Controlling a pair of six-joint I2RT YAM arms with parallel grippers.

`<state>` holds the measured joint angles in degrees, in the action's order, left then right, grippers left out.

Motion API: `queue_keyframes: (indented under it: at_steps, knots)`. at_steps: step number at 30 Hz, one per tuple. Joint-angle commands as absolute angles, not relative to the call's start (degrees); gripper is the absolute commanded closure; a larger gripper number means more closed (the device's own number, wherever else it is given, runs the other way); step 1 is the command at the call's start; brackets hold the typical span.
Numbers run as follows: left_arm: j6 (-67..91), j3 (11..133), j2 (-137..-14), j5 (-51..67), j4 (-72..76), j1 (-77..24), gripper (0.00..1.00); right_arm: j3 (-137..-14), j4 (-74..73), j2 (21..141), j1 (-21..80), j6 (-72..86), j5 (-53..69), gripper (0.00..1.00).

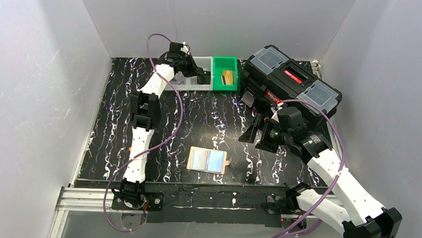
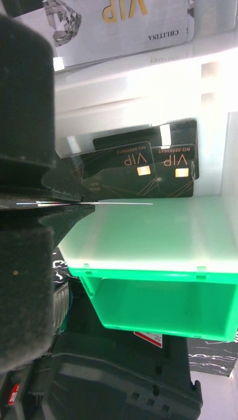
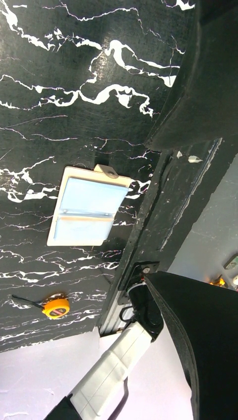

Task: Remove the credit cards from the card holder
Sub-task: Place the credit card in the storage box.

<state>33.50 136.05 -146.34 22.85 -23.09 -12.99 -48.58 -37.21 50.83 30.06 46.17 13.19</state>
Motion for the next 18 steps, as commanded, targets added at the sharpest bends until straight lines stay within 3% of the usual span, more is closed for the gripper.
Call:
queue_keyframes:
  at_steps: [1,3,6,9,14,18]
  knots:
    - [33.5,139.7,-145.4,23.3,-22.5,-12.4,1.00,-50.0,-36.3,51.9,29.9,45.0,12.8,0.02]
    - [33.5,140.3,-145.9,23.9,-22.7,-12.3,0.93,-50.2,-35.9,52.6,29.9,45.1,13.2,0.02]
    - [33.6,140.3,-145.6,24.3,-22.7,-12.2,0.68,-50.4,-35.4,53.6,29.9,45.0,13.8,0.02]
    - [33.6,140.3,-144.4,23.8,-22.3,-12.0,0.57,-50.8,-35.2,54.3,29.9,44.8,14.1,0.01]
    - [33.5,141.6,-142.2,23.9,-23.3,-12.0,0.45,-51.4,-35.9,55.3,29.9,44.1,13.6,0.02]
    - [32.9,140.7,-138.8,23.7,-25.0,-11.9,0.43,-51.5,-36.0,56.4,29.9,43.9,13.6,0.02]
